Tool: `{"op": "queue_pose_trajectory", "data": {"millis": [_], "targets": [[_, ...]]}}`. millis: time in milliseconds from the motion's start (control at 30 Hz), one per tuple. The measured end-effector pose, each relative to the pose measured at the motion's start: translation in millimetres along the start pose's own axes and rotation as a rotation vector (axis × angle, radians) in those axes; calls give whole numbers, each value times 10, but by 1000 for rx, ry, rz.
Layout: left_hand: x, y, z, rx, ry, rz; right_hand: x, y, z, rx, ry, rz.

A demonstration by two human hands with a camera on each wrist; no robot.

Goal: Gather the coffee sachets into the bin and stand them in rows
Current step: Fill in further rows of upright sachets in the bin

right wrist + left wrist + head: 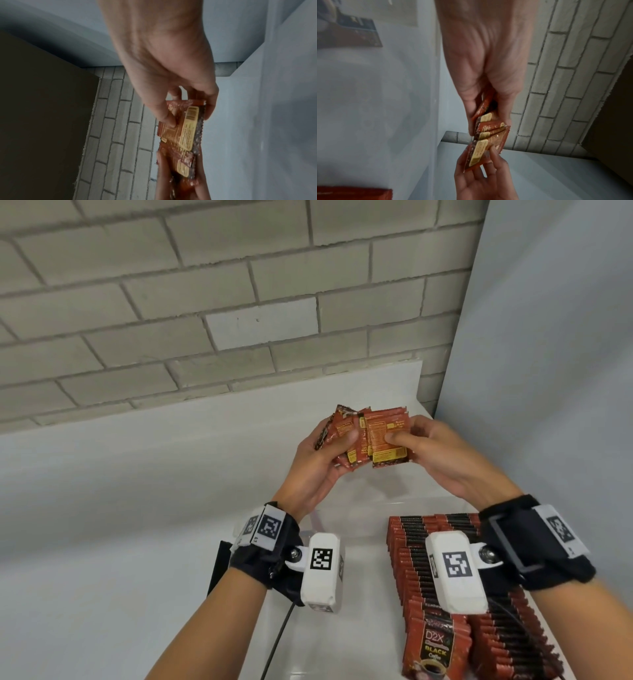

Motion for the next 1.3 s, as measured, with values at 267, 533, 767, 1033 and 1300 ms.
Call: {"op": "queue_pose_trajectory", "data": {"millis": [267, 533, 767, 1033, 1300], "targets": [[0, -2, 20, 9, 5, -86, -37, 4, -14, -34, -6, 74], [-27, -10, 30, 61, 18, -194, -21, -8, -26, -39, -10, 120], [-29, 19, -1, 49, -58, -195, 31, -29, 26, -25, 66, 270], [-52, -5, -62, 56, -205, -61, 11, -8, -5, -61, -83, 275], [-68, -5, -123, 90, -275, -38, -131, 4, -110, 47, -200, 62]]}}
Point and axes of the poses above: each hand's wrist, its own z-axis towards the middle knuckle, its own x-axis out of the back of the hand, y = z × x, the point moved 1 cm from there along z, towards the middle knuckle, and after that the axes turned 6 degrees about y, right-handed, at the moved point
